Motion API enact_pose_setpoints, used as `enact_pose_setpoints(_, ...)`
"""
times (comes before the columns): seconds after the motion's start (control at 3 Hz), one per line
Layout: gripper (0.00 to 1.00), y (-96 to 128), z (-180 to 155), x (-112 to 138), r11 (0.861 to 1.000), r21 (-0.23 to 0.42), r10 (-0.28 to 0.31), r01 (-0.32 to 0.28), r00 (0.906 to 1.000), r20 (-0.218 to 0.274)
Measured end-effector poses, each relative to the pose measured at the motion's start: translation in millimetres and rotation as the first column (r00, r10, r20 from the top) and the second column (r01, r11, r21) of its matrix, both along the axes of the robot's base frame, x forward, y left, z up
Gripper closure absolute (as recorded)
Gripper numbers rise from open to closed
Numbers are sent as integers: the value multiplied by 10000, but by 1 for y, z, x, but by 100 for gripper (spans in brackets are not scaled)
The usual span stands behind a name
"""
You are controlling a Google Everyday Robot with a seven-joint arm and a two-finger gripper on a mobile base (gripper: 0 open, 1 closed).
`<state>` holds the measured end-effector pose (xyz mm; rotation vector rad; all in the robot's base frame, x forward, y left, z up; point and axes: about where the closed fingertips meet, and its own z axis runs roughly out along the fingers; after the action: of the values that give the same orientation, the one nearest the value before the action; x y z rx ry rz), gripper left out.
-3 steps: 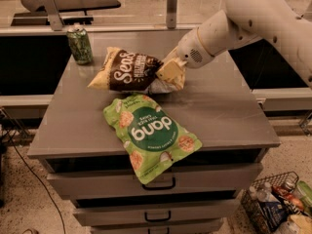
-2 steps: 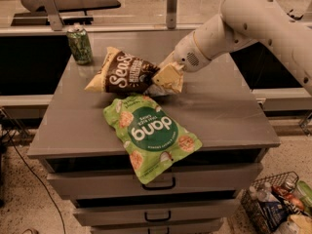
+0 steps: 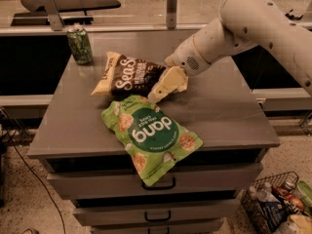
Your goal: Move brown chip bag near green rice chip bag
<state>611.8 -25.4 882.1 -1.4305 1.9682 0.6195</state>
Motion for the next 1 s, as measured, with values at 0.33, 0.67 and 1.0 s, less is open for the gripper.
enact_pose_setpoints(0.33, 0, -16, 3, 2, 9998, -30, -221, 221, 9995, 237)
enact_pose_setpoints(0.67, 0, -65, 21, 11, 9974, -25, -721, 726, 9935, 885)
enact_pose_setpoints(1.0, 0, -119, 49, 21, 9925, 72, -1212, 1218, 9779, 1701)
